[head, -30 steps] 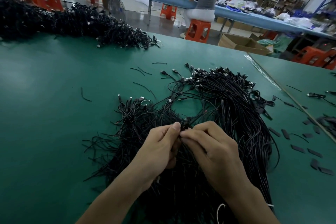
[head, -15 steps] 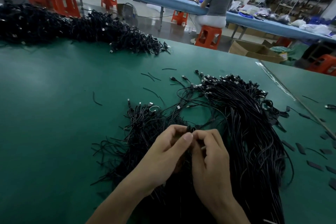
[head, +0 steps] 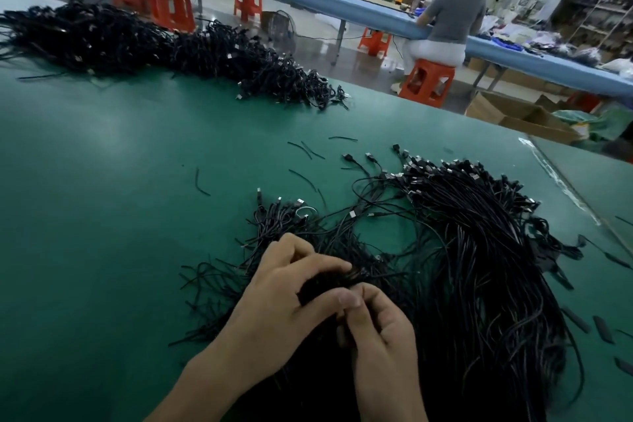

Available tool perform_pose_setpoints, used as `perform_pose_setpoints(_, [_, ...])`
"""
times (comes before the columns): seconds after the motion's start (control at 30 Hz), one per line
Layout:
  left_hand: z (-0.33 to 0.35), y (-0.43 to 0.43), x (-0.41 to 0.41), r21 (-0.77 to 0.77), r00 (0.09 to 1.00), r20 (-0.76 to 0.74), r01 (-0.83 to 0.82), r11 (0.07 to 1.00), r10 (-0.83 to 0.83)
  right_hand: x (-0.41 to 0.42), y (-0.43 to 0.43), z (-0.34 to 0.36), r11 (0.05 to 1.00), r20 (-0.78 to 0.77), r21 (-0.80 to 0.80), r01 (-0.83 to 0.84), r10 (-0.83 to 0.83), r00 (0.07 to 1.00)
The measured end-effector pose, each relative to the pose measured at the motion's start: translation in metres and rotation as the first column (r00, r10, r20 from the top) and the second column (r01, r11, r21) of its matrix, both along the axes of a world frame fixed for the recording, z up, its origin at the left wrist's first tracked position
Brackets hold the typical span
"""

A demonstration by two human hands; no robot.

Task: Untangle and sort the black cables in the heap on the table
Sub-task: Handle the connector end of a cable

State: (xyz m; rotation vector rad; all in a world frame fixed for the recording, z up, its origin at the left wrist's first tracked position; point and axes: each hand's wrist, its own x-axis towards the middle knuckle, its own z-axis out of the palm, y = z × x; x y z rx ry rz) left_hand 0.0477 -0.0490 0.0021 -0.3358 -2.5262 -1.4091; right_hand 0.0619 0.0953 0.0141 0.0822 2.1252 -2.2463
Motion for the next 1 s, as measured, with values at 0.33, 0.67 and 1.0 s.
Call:
perform_pose_setpoints(0.33, [0.005,0.007,0.003,0.042,0.999,0.040,0.028,0.999,-0.029,-0.004,0.015,-0.008,0.982,-0.145,0.187,0.042,-0.015,0.989])
perform_pose_setpoints(0.67, [0.010,0.012,0.010,0.324,0.994,0.106,-0.073,0.943,0.040,-0.002,0.004,-0.023,0.930,-0.287,0.368,0.015,0.098,0.953])
perform_pose_setpoints(1.0, [0.004,0.003,0.012,0.412,0.988,0.081,0.088,0.907,-0.133,0.003,0.006,-0.022,0.976,-0.220,0.219,0.022,0.027,0.975])
